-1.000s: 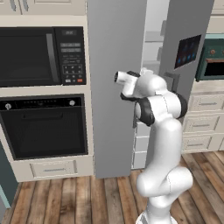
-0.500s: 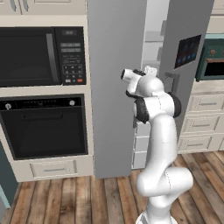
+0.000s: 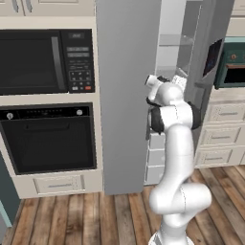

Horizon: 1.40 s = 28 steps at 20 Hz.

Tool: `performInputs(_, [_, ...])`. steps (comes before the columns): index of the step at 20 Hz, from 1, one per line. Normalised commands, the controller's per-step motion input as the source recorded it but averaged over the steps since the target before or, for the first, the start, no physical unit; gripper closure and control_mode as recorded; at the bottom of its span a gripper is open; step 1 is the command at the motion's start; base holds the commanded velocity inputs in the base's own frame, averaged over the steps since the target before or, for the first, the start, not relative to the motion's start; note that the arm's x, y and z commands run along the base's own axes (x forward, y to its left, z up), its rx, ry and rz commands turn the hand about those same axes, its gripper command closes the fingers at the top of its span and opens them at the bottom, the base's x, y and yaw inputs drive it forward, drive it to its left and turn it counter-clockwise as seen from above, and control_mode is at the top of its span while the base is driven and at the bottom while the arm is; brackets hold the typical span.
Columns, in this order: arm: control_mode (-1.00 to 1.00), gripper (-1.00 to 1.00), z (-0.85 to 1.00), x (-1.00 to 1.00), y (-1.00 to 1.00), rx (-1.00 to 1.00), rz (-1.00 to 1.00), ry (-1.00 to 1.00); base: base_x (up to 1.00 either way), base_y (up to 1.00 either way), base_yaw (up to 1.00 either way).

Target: Place one of the steaks on the plate and the other in the bowl. Then place the bowl in the fridge.

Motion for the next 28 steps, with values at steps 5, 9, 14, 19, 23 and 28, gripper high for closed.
performInputs(5, [-1.00, -1.00, -0.14, -1.00, -1.00, 0.05, -0.13, 0.00, 0.00, 0.00, 0.00])
performInputs(9, [-1.00, -1.00, -0.08, -1.00, -1.00, 0.11, -0.08, 0.00, 0.00, 0.00, 0.00])
performInputs(14, [-1.00, -1.00, -0.01, -0.66, -0.83, 0.24, -0.01, 0.00, 0.00, 0.00, 0.00])
performInputs(19, [-1.00, -1.00, -0.01, -0.83, 0.33, 0.19, 0.13, -0.26, 0.00, 0.00, 0.00])
performInputs(23, [-1.00, -1.00, 0.02, -0.69, 0.93, 0.17, 0.21, -0.44, 0.00, 0.00, 0.00])
performInputs(28, [-1.00, -1.00, 0.00, -0.54, 0.99, 0.30, 0.16, -0.61, 0.00, 0.00, 0.00])
